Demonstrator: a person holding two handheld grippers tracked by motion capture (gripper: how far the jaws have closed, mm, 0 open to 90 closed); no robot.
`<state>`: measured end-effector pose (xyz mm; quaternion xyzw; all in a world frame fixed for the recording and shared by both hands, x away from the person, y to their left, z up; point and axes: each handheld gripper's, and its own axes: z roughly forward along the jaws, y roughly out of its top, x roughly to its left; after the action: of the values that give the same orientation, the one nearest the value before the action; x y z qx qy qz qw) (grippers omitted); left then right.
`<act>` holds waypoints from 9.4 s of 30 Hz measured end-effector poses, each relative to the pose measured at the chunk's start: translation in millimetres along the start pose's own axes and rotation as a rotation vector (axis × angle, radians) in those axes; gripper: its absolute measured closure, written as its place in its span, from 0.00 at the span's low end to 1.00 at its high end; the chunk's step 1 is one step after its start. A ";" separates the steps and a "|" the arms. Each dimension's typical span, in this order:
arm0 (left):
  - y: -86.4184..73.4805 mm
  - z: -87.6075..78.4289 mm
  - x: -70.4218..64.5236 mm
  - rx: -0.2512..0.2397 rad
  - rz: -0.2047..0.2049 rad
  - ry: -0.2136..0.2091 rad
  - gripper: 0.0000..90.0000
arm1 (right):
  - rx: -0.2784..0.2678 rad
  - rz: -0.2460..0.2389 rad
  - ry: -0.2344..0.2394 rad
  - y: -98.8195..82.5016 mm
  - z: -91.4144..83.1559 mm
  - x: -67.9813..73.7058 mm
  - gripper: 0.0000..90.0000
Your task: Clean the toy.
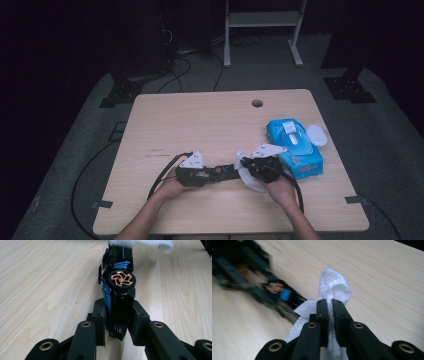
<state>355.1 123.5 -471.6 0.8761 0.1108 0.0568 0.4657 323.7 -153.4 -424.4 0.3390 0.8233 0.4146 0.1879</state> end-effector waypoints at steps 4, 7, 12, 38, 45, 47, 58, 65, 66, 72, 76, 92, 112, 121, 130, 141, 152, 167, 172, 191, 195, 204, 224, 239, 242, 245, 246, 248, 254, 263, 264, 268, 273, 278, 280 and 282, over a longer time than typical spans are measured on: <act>0.3 0.5 0.5 0.001 0.001 0.001 0.78 | 0.003 0.040 -0.030 -5.7 -7.3 -13.6 0.93; 0.9 0.8 0.5 0.003 -0.002 0.003 0.78 | -0.010 0.033 -0.012 -3.3 -5.2 -8.8 0.93; 1.0 0.7 0.2 0.005 0.005 0.001 0.78 | -0.006 0.011 0.012 -2.0 -2.4 -4.8 0.93; 1.5 0.3 -0.3 0.008 0.011 0.007 0.79 | -0.016 0.046 0.037 -1.2 -4.0 -10.6 0.93; 2.6 1.0 -1.6 0.012 0.013 0.010 0.79 | -0.020 0.012 0.102 9.9 15.2 15.7 0.93; 2.7 1.0 -1.7 0.013 0.015 0.011 0.79 | -0.022 0.005 0.120 12.9 20.4 22.3 0.93; 2.6 0.4 -1.6 0.013 0.018 0.014 0.79 | -0.015 -0.066 0.175 31.4 41.4 52.3 0.93; 2.4 -0.3 -1.5 0.016 0.020 0.018 0.79 | 0.007 -0.039 0.082 17.7 22.1 21.9 0.93; 2.4 -0.1 -1.6 0.014 0.020 0.018 0.79 | 0.003 -0.026 0.080 15.5 19.5 17.6 0.93; 2.1 -0.8 -1.3 0.014 0.019 0.019 0.79 | 0.009 0.021 0.009 4.7 3.5 -8.4 0.93; 1.7 -1.2 -0.4 0.013 0.018 0.016 0.79 | 0.002 0.045 0.001 2.2 0.2 -13.7 0.93; 0.3 -5.3 0.1 0.023 0.024 0.017 0.79 | -0.017 0.101 -0.020 2.4 -9.1 -33.3 0.93; 0.0 -5.9 0.3 0.025 0.024 0.021 0.79 | -0.025 0.053 0.032 2.2 -7.6 -19.0 0.93; -0.3 -6.1 0.7 0.025 0.023 0.020 0.79 | -0.025 0.051 0.041 -1.2 -6.8 -12.5 0.93; 0.4 -5.3 -0.9 0.023 0.021 0.022 0.79 | -0.008 0.002 0.135 15.6 21.1 20.1 0.93; 0.4 -6.2 -1.6 0.025 0.027 0.023 0.79 | 0.005 -0.070 0.197 33.1 42.3 48.8 0.93; 1.5 -3.8 -1.7 0.021 0.024 0.022 0.79 | 0.007 -0.015 0.064 13.6 14.9 11.8 0.93; -2.1 -12.1 2.0 0.032 0.027 0.031 0.79 | -0.017 -0.002 0.058 8.5 10.9 9.4 0.92; -2.7 -13.8 2.2 0.038 0.027 0.031 0.79 | -0.025 0.025 0.048 0.4 4.3 1.6 0.92; 3.7 -19.8 0.7 0.024 0.020 0.059 0.73 | -0.033 -0.012 0.044 9.5 17.8 22.4 0.93; 3.4 -20.1 1.2 0.023 0.018 0.046 0.74 | -0.039 -0.005 0.058 7.6 16.4 18.5 0.93; 3.7 -19.9 1.3 0.025 0.022 0.026 0.75 | -0.037 0.025 0.072 8.1 17.0 14.8 0.93; -5.0 -33.6 9.9 0.029 -0.004 0.023 0.76 | -0.038 0.027 0.057 9.7 21.3 8.8 0.92; -5.3 -33.8 9.2 0.030 0.007 0.020 0.76 | -0.050 0.004 0.107 19.2 30.4 21.2 0.93; -6.1 -35.7 9.9 0.034 0.009 0.021 0.76 | -0.034 -0.009 0.081 19.1 30.8 19.7 0.93; -6.7 -36.6 10.4 0.035 0.008 0.018 0.76 | -0.039 0.038 0.066 13.0 24.9 8.2 0.93; -6.6 -36.8 10.6 0.036 0.006 0.018 0.76 | -0.036 0.042 0.055 11.5 22.8 6.5 0.93; -6.7 -36.9 10.8 0.035 0.004 0.017 0.76 | -0.041 0.059 0.053 8.1 20.1 3.5 0.93; -3.6 -37.6 11.2 0.040 -0.013 0.024 0.74 | -0.039 0.065 0.072 6.0 21.7 3.1 0.93; 12.2 -31.2 9.8 0.059 0.003 0.037 0.65 | -0.048 0.067 0.069 4.9 15.7 -0.5 0.92; 14.3 -29.6 9.4 0.062 0.004 0.042 0.64 | -0.051 0.065 0.067 4.5 15.0 -1.3 0.92; 24.8 -24.4 9.2 0.086 0.016 0.054 0.61 | -0.052 0.067 0.063 3.2 10.9 -3.7 0.92; 37.5 -15.1 9.9 0.124 0.031 0.063 0.59 | -0.049 0.066 0.059 0.6 6.8 -5.9 0.92; 46.5 -5.6 9.8 0.144 0.026 0.046 0.59 | -0.048 0.067 0.050 -2.2 3.1 -8.2 0.92; 50.4 -1.3 10.6 0.161 0.032 0.042 0.59 | -0.048 0.073 0.048 -3.3 1.7 -9.1 0.92; 52.9 3.7 10.2 0.174 0.029 0.041 0.59 | -0.050 0.069 0.046 -4.5 0.7 -10.4 0.92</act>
<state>373.2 94.4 -429.8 0.9134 0.1124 0.0717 0.3846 329.6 -162.3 -428.1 0.3527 0.8048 0.4488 0.1630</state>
